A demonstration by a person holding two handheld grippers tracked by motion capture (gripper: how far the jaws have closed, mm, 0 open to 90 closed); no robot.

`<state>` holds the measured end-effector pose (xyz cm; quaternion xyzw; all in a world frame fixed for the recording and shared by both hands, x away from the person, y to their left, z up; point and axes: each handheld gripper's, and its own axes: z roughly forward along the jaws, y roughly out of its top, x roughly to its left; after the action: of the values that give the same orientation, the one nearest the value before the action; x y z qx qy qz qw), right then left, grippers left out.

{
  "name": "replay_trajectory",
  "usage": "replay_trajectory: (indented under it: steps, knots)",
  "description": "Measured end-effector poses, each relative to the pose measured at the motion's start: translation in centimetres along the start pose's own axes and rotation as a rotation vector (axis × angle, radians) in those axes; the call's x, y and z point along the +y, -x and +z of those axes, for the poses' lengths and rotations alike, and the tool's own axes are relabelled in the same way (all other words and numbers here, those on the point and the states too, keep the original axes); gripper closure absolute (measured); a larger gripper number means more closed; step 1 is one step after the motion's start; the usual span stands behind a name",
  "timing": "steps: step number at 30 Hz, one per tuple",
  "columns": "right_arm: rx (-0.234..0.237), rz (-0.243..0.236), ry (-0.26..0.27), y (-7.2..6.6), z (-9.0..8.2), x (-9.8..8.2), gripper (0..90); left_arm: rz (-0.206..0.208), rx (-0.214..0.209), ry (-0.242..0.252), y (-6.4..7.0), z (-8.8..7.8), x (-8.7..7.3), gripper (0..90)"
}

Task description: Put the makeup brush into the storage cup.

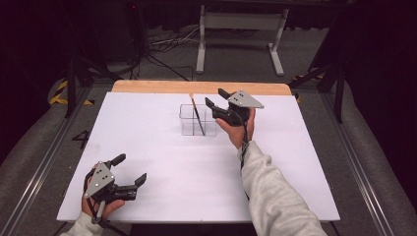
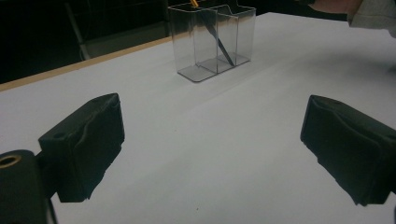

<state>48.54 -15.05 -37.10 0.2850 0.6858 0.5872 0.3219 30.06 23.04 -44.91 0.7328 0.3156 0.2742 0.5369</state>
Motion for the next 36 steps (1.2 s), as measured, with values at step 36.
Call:
replay_trajectory:
  steps: [36]
  knots:
    - [-0.137, -0.075, -0.004, 0.6, -4.4, 1.1, 6.5, 0.038, 0.003, -0.037, 0.4, 0.3, -0.1, 6.9]
